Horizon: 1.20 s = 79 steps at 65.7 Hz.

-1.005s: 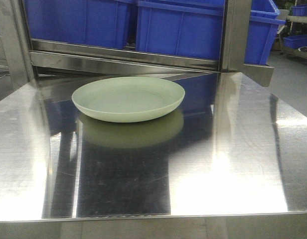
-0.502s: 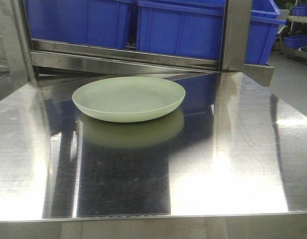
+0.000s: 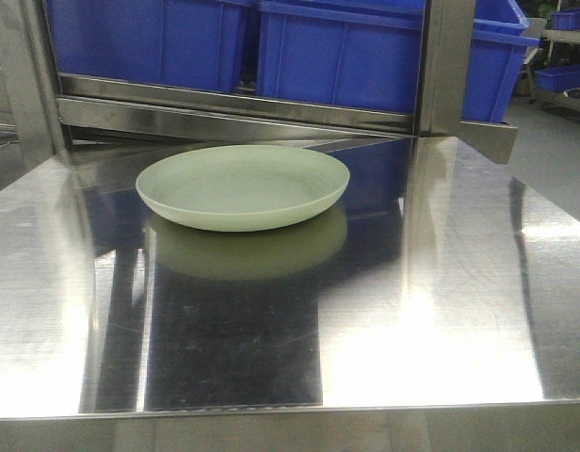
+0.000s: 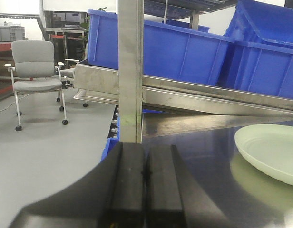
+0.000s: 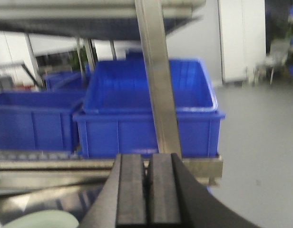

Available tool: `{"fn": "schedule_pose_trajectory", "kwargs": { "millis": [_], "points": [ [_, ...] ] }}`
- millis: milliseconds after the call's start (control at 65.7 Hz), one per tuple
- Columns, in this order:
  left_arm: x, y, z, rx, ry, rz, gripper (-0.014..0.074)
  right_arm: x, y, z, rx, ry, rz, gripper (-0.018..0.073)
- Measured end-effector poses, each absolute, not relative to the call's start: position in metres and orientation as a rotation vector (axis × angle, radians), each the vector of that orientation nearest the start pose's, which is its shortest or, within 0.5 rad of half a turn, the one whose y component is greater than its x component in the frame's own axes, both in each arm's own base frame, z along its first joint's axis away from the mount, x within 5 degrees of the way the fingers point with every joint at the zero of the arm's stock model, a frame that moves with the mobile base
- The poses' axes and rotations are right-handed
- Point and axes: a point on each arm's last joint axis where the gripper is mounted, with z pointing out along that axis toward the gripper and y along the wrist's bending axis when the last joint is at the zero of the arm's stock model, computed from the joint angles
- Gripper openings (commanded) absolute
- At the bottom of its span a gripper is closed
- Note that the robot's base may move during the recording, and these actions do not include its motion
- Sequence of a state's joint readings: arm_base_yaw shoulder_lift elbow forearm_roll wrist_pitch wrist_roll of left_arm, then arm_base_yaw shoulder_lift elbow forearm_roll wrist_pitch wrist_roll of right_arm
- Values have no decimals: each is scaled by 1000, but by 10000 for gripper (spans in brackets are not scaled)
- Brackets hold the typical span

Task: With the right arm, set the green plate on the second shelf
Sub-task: 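Move the right gripper toward the pale green plate on the table, then lower the open right gripper onto the plate rim and close it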

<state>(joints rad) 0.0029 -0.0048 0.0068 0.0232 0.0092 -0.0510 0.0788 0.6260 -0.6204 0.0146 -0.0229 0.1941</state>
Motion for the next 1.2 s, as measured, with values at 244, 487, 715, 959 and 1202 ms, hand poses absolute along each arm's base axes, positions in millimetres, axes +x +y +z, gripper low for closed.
{"fn": "schedule_pose_trajectory", "kwargs": {
  "millis": [244, 487, 715, 959, 1202],
  "points": [
    [56, 0, 210, -23, 1495, -20, 130, 271, 78, 380, -69, 2001, 324, 57],
    [56, 0, 210, -23, 1495, -20, 130, 385, 156, 313, -170, 2483, 343, 170],
    [56, 0, 210, -23, 1495, -20, 130, 444, 188, 265, -214, 2798, 349, 470],
    [56, 0, 210, -23, 1495, -20, 130, 479, 212, 280, -193, 2644, 483, 468],
    [56, 0, 210, -23, 1495, -20, 130, 479, 215, 278, -165, 2649, 495, 468]
  ]
}}
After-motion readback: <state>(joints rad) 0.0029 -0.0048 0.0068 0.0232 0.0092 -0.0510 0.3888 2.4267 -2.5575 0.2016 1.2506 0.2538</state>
